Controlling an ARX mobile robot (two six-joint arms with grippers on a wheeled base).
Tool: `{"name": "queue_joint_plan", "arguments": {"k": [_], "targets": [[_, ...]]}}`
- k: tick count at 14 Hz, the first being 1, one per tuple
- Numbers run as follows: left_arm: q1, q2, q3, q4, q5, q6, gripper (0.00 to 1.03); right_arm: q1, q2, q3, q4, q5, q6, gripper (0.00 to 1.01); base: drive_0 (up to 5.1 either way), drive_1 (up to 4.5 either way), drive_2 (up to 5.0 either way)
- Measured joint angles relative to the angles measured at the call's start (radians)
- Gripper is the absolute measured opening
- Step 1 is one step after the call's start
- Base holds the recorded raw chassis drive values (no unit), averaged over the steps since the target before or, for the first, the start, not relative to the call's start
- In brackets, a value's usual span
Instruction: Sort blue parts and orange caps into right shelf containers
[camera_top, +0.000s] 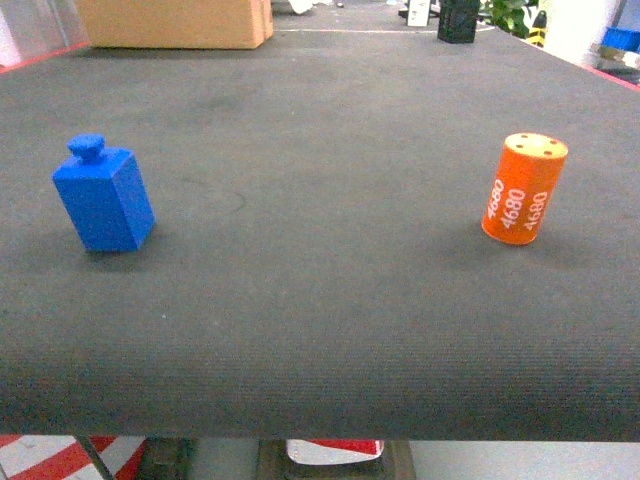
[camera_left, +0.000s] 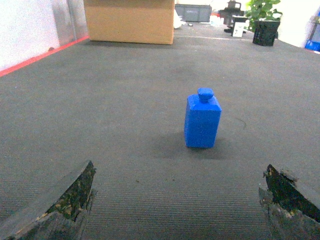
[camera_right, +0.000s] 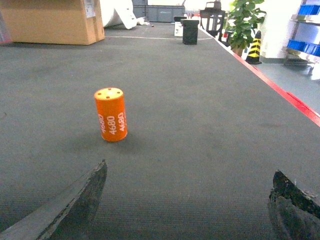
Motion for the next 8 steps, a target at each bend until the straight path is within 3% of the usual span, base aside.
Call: {"name": "queue_joint_plan", "arguments": {"k": [8], "targets": [[0.0,0.0,0.0,0.003,-0.001,0.0,0.98,0.0,0.0,0.0,0.001,0.0,0.0,0.98,0.0,0.0,0.0]]}}
